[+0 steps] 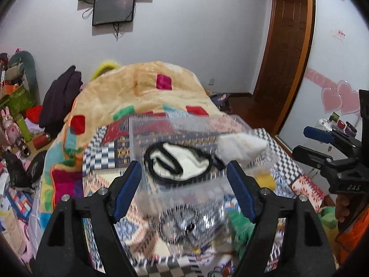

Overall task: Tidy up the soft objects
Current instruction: 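Grasp the silver glove with the left tool while the right tool grasps the yellow sponge, then lower the yellow sponge into the box and open the right tool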

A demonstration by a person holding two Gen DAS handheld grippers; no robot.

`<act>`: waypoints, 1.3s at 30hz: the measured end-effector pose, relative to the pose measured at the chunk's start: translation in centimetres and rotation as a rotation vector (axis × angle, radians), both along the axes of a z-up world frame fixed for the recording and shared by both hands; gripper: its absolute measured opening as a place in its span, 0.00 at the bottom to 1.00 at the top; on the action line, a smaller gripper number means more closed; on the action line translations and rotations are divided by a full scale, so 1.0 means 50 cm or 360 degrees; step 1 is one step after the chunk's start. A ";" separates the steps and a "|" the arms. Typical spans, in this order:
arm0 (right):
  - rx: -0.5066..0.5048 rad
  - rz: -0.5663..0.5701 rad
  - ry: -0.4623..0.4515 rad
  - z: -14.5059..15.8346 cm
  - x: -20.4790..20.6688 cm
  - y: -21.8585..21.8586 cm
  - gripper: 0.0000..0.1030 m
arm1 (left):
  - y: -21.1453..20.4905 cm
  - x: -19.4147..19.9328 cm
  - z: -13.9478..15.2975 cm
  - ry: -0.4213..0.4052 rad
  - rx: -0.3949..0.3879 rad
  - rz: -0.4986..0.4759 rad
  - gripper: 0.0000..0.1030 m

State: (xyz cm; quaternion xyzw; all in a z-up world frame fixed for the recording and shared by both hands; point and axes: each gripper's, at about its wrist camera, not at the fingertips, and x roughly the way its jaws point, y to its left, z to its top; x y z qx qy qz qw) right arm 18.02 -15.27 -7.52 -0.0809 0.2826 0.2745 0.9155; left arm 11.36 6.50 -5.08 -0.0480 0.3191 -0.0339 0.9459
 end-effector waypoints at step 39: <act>0.0002 -0.0048 0.0398 -0.155 0.034 -0.023 0.55 | 0.005 -0.092 -0.123 0.0120 0.0003 -0.0011 0.05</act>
